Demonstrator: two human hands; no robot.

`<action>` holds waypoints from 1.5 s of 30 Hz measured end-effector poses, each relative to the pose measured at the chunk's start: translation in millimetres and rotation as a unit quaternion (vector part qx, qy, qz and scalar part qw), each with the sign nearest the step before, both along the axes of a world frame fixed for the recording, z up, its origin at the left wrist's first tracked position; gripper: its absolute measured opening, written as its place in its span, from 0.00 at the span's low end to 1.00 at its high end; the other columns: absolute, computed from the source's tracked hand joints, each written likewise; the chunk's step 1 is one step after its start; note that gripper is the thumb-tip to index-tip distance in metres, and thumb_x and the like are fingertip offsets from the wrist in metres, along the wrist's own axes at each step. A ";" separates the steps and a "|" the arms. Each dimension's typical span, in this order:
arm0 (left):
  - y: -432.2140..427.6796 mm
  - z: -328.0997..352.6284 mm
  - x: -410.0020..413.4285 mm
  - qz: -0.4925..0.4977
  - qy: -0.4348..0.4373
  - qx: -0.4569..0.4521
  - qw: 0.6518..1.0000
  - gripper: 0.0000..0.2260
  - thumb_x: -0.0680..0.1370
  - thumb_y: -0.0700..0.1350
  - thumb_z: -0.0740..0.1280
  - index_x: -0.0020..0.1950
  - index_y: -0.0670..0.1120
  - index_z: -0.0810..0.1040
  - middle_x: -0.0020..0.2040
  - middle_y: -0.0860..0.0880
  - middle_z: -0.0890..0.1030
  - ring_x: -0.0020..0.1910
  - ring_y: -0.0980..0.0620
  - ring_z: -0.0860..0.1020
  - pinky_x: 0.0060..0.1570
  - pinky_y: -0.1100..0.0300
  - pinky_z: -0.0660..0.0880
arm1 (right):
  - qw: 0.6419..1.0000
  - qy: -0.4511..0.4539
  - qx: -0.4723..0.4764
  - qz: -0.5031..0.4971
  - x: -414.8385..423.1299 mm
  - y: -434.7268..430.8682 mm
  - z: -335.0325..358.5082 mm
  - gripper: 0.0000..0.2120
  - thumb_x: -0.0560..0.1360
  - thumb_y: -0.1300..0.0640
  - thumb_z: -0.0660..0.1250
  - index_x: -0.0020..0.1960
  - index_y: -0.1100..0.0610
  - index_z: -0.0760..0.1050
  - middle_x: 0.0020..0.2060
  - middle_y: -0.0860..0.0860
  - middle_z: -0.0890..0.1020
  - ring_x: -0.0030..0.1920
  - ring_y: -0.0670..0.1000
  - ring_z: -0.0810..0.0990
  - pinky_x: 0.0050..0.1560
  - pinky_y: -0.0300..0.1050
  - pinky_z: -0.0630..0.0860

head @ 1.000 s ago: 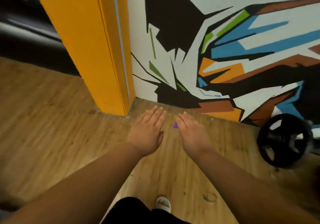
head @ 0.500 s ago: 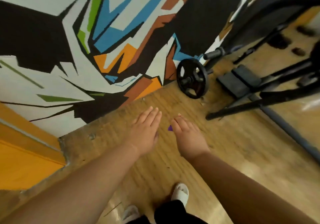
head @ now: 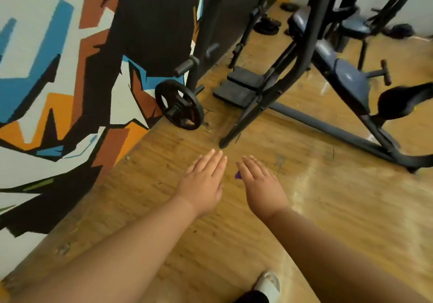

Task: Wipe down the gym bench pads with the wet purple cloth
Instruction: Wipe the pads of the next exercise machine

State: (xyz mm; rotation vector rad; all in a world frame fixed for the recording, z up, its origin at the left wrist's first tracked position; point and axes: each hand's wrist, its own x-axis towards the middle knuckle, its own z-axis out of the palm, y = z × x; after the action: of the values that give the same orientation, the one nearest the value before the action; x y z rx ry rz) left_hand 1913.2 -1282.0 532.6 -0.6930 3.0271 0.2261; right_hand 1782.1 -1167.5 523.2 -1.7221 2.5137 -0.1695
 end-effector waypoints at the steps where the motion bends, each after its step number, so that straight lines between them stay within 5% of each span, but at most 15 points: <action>1: 5.5 -0.6 -18.0 -0.007 -0.002 -0.001 1.000 0.28 0.84 0.52 0.50 0.79 0.47 0.40 0.80 0.49 0.41 0.78 0.52 0.38 0.74 0.55 0.38 | 1.000 0.004 -0.012 -0.011 -16.7 8.3 -2.3 0.29 0.77 0.66 0.62 0.76 0.57 0.61 0.75 0.55 0.64 0.76 0.56 0.60 0.72 0.51 0.61; 5: 33.6 -4.3 -100.8 -0.028 -0.002 -0.004 1.000 0.28 0.84 0.52 0.49 0.80 0.47 0.41 0.80 0.50 0.41 0.78 0.52 0.38 0.73 0.57 0.36 | 0.999 -0.002 -0.026 -0.040 -93.4 44.3 -12.8 0.31 0.66 0.68 0.73 0.68 0.59 0.73 0.65 0.58 0.77 0.67 0.59 0.74 0.60 0.54 0.75; 12: 86.0 -16.0 -237.1 -0.049 -0.003 -0.002 0.999 0.28 0.84 0.53 0.49 0.80 0.47 0.42 0.80 0.51 0.42 0.78 0.52 0.39 0.72 0.57 0.36 | 0.997 -0.005 -0.031 -0.074 -219.1 102.6 -18.4 0.28 0.73 0.68 0.64 0.73 0.59 0.67 0.71 0.58 0.70 0.73 0.59 0.66 0.68 0.56 0.67; 16: 104.9 -18.2 -300.1 -0.086 -0.022 -0.011 0.996 0.28 0.84 0.52 0.49 0.80 0.47 0.42 0.80 0.50 0.42 0.78 0.52 0.39 0.73 0.56 0.36 | 0.993 -0.018 -0.035 -0.112 -270.7 125.1 -22.5 0.29 0.69 0.69 0.70 0.69 0.61 0.72 0.66 0.59 0.75 0.68 0.60 0.73 0.62 0.58 0.75; 19: 110.0 -18.5 -346.3 -0.111 -0.019 -0.023 0.993 0.28 0.84 0.52 0.49 0.80 0.47 0.42 0.80 0.50 0.43 0.78 0.51 0.40 0.73 0.56 0.36 | 0.991 -0.015 -0.039 -0.129 -306.7 135.9 -28.7 0.27 0.72 0.69 0.67 0.71 0.61 0.69 0.68 0.59 0.73 0.70 0.60 0.70 0.65 0.55 0.70; 25: 102.7 -20.2 -442.8 -0.156 -0.007 -0.030 0.987 0.28 0.84 0.52 0.50 0.80 0.46 0.43 0.80 0.49 0.47 0.78 0.50 0.45 0.74 0.55 0.38 | 0.986 -0.024 -0.036 -0.163 -387.3 139.1 -26.9 0.28 0.81 0.64 0.54 0.79 0.54 0.52 0.78 0.52 0.56 0.78 0.52 0.50 0.75 0.45 0.48; 45: 24.0 -9.1 -741.7 -0.227 -0.003 -0.064 0.972 0.27 0.84 0.53 0.50 0.80 0.46 0.45 0.80 0.48 0.48 0.79 0.49 0.45 0.74 0.54 0.38 | 0.969 -0.023 -0.051 -0.241 -670.2 60.3 -3.2 0.27 0.80 0.64 0.57 0.78 0.55 0.56 0.77 0.53 0.59 0.78 0.52 0.53 0.75 0.47 0.53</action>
State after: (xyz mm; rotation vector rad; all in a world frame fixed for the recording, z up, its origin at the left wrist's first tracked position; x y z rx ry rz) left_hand 1171.4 -1258.0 523.5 0.0102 3.1031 0.0131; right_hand 1111.9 -1107.2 520.0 -1.0813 2.8833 -0.3716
